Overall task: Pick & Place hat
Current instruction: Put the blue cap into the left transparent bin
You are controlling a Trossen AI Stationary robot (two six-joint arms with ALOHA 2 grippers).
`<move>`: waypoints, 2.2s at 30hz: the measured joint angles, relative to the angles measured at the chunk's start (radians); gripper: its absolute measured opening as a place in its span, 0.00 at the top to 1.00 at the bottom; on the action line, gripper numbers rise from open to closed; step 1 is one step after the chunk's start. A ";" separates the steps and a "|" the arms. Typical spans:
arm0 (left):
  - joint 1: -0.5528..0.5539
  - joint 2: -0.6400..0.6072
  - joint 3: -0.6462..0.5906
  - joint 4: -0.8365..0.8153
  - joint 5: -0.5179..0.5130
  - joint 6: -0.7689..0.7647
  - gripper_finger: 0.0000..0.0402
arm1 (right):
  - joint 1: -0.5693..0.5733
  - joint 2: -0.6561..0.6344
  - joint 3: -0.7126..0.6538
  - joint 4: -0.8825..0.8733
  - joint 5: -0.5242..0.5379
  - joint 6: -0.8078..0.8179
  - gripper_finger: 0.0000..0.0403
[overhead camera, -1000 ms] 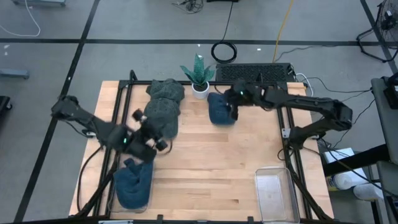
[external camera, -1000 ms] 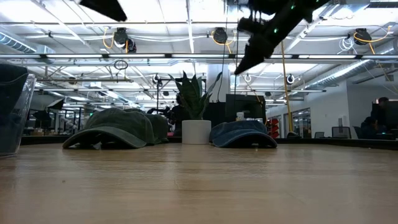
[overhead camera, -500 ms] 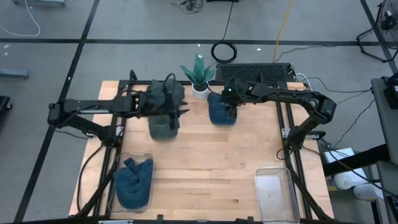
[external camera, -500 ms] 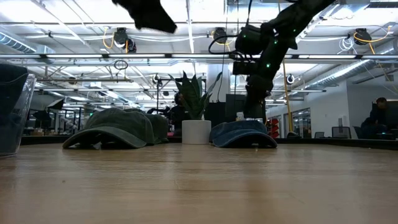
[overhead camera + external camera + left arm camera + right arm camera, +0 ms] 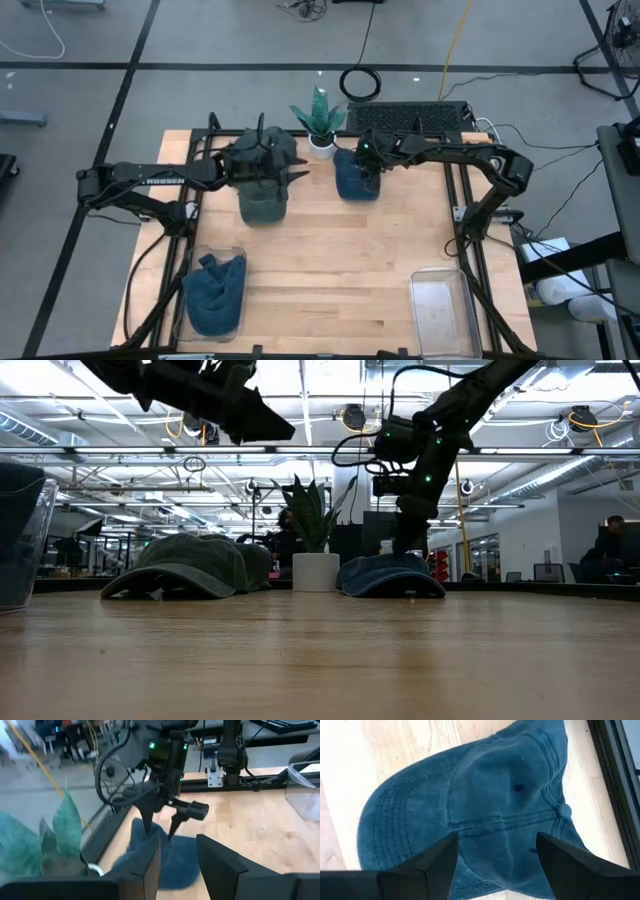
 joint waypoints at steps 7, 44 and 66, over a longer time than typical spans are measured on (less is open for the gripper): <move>0.000 0.000 0.004 0.115 0.023 0.055 0.66 | 0.001 -0.004 0.000 0.023 0.034 0.001 0.37; 0.000 -0.001 0.006 0.152 0.024 0.000 0.66 | 0.104 -0.105 -0.197 0.115 -0.081 0.071 0.37; 0.000 0.000 0.006 0.152 0.024 0.001 0.66 | 0.126 -0.107 -0.197 0.137 -0.081 0.063 0.37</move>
